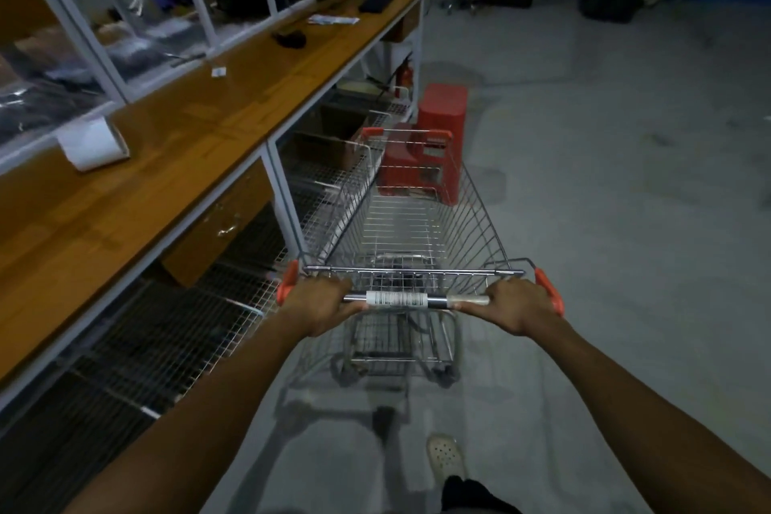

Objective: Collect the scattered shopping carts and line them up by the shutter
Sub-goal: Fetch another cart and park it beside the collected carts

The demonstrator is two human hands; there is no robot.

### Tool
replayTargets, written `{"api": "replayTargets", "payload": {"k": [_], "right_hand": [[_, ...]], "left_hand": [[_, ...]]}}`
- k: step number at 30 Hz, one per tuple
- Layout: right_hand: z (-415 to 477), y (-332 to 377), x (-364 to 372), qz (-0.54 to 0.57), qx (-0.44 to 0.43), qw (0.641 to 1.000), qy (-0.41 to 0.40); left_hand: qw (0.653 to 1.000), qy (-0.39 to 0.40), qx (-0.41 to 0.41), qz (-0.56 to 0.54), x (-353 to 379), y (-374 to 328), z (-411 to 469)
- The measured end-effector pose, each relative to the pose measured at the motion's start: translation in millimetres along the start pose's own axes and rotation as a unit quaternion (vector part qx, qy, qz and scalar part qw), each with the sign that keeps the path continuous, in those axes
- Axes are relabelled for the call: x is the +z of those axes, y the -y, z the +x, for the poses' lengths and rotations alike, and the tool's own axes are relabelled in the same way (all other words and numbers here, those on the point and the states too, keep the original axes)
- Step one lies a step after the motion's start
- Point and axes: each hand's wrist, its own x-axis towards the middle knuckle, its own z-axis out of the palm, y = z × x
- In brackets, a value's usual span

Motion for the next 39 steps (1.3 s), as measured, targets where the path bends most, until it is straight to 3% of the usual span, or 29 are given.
{"api": "replayTargets", "payload": {"k": [12, 21, 28, 33, 39], "right_hand": [[-29, -60, 3, 0.032, 0.100, 0.995, 0.004], [-21, -133, 24, 0.008, 0.143, 0.989, -0.023], [1, -205, 22, 0.029, 0.166, 0.985, -0.028], [36, -250, 23, 0.023, 0.199, 0.979, -0.041], [86, -304, 16, 0.115, 0.262, 0.953, -0.099]], "left_hand": [[0.995, 0.002, 0.094, -0.026, -9, -45, 87], [0.989, 0.097, 0.102, 0.035, -11, -92, 166], [0.983, 0.126, 0.134, 0.026, -18, -142, 249], [0.982, 0.114, 0.144, 0.035, -18, -160, 326], [0.983, 0.091, 0.152, 0.054, -27, -187, 416]]}}
